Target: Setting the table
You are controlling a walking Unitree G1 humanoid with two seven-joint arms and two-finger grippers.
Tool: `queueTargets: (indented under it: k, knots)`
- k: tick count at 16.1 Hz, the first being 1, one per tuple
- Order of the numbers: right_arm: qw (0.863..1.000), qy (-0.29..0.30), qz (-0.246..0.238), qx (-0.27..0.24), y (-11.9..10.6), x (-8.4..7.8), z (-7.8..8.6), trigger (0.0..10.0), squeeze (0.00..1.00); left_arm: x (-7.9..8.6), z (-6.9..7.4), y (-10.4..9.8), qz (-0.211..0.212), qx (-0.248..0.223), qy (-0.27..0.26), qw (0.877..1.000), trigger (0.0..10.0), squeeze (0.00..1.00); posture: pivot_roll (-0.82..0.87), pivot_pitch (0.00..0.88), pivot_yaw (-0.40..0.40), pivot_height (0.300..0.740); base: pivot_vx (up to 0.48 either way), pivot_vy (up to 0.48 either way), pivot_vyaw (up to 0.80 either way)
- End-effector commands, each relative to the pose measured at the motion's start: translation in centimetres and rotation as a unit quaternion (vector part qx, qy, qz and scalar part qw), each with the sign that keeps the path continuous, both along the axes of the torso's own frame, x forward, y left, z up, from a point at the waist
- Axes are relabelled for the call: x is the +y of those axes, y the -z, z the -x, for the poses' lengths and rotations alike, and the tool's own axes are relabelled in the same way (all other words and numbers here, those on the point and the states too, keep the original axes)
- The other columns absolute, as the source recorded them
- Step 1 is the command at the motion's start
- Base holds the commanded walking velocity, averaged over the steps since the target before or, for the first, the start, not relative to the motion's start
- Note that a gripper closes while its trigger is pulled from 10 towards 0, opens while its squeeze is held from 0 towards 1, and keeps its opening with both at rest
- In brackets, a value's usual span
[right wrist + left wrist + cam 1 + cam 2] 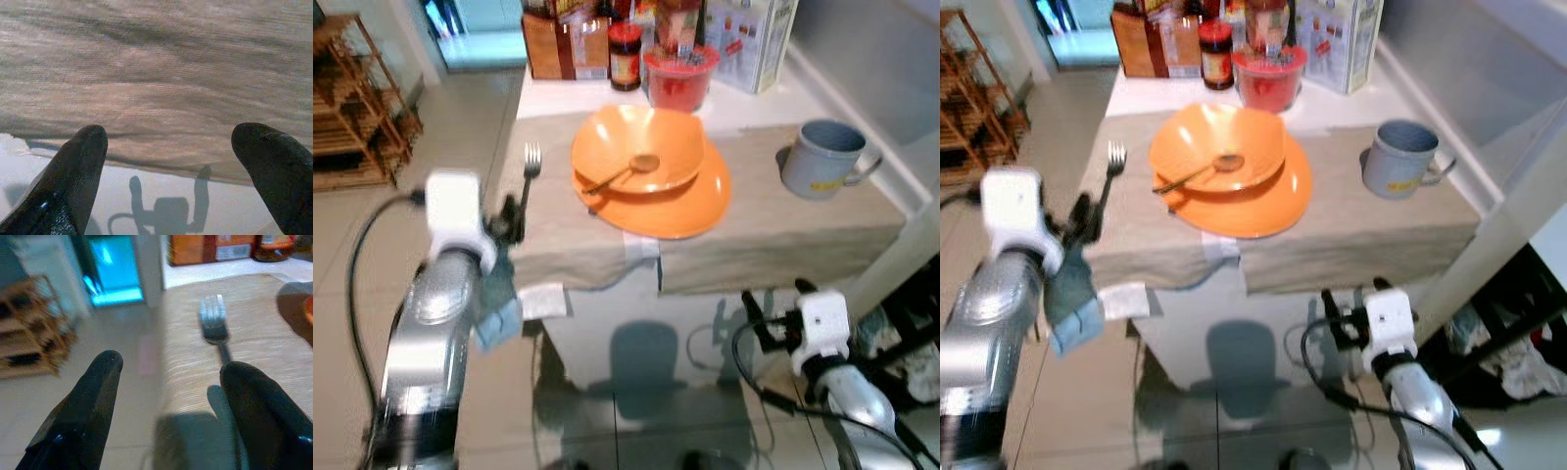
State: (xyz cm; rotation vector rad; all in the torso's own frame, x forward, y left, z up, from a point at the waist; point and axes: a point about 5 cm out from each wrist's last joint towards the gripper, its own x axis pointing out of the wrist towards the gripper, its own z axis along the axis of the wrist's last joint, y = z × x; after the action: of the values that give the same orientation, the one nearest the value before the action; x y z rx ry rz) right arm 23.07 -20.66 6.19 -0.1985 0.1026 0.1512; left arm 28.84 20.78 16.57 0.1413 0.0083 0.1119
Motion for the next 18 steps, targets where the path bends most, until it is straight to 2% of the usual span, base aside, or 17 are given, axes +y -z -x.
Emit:
queueTargets:
  k: [1,2,3,5,9,15,17,18]
  knots:
    - [1.000,0.002,-0.007,-0.025,-0.9,0.0,-0.2,10.0,0.00,-0.2,0.5,-1.5,-0.008,-0.048,-0.005,0.999,10.0,0.00,-0.11,0.055,0.059,0.740,0.000,0.000,0.00]
    - [0.999,-0.001,-0.017,-0.044,-1.7,0.3,-0.5,10.0,0.00,-0.7,1.6,-1.0,-0.033,-0.064,-0.010,0.997,10.0,0.00,-0.11,0.051,0.058,0.740,0.000,0.000,0.00]
    - [0.998,-0.007,-0.021,-0.053,-2.2,0.5,-0.7,10.0,0.00,-1.0,2.2,-0.4,-0.040,-0.058,-0.004,0.998,10.0,0.00,-0.11,0.047,0.057,0.740,0.000,0.000,0.00]
    - [0.997,-0.025,-0.038,-0.068,-3.2,1.3,-1.0,10.0,0.00,-1.2,3.0,0.9,-0.026,-0.039,-0.014,0.999,10.0,0.00,-0.12,0.038,0.059,0.740,0.000,0.000,0.00]
    - [0.992,-0.057,-0.063,-0.095,-5.0,2.6,-0.6,10.0,0.00,-2.4,4.2,1.1,-0.007,-0.038,0.003,0.999,10.0,0.00,-0.12,0.019,0.057,0.740,0.000,0.000,0.00]
    - [0.990,-0.070,-0.073,-0.094,-5.5,3.2,-0.8,10.0,0.00,-2.8,3.6,0.6,-0.013,-0.049,0.011,0.999,10.0,0.00,-0.12,0.000,0.056,0.740,0.000,0.000,0.00]
    - [0.991,-0.067,-0.073,-0.091,-5.4,3.2,-0.9,10.0,0.00,-2.8,2.7,0.3,-0.017,-0.046,0.014,0.999,10.0,0.00,-0.12,0.000,0.056,0.740,0.000,0.000,0.00]
    - [0.991,-0.065,-0.073,-0.089,-5.4,3.2,-0.9,10.0,0.00,-2.7,1.8,0.1,-0.017,-0.043,0.019,0.999,10.0,0.00,-0.12,0.000,0.056,0.740,0.000,0.000,0.00]
